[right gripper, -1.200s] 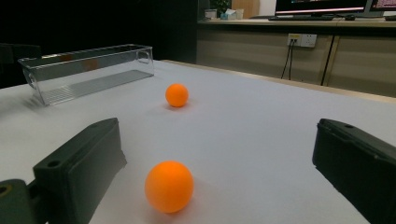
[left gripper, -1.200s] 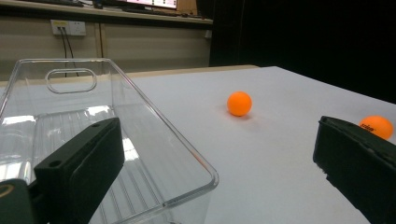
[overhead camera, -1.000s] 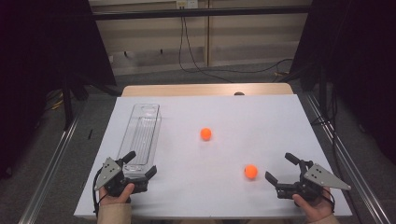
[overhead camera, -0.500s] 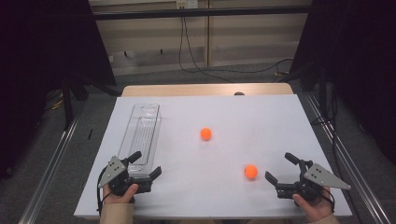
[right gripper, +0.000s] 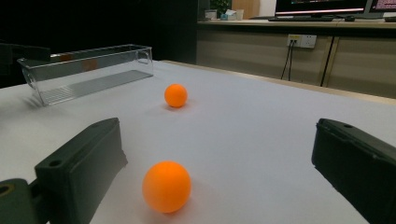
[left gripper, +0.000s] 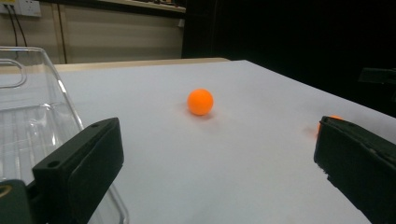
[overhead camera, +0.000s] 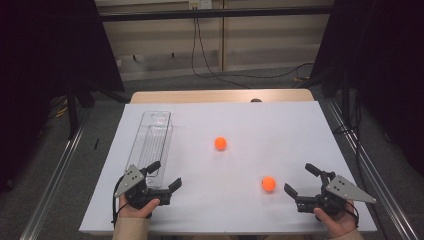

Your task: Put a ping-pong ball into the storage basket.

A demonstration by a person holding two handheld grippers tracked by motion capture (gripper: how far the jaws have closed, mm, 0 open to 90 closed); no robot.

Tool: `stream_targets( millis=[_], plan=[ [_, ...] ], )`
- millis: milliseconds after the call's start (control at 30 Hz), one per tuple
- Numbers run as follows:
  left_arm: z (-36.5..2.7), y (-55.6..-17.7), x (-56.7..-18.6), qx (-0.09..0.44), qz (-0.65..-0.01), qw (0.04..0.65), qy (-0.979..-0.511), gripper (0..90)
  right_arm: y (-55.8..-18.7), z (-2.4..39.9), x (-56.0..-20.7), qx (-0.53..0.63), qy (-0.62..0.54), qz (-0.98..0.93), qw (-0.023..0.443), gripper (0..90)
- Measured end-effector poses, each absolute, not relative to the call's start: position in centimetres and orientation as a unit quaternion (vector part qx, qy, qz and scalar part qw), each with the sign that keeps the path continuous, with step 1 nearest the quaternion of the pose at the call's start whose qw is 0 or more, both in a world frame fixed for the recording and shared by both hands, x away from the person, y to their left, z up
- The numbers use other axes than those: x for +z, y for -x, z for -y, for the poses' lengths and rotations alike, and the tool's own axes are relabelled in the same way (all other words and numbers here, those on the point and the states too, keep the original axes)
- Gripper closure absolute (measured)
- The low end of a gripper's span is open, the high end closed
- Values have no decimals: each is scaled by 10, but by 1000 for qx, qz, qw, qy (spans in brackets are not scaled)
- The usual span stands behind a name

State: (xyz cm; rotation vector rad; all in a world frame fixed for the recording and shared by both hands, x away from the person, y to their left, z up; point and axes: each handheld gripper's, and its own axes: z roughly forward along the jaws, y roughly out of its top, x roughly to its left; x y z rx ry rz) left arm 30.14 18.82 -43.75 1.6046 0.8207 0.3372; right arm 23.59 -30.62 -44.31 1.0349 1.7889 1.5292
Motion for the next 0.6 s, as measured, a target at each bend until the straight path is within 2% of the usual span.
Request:
stream_targets(
  millis=[600],
  plan=[
    [-170,-305,-435,130,-345,602,-709,15,-236,306,-443,572,-385,-668,280,16]
  ],
)
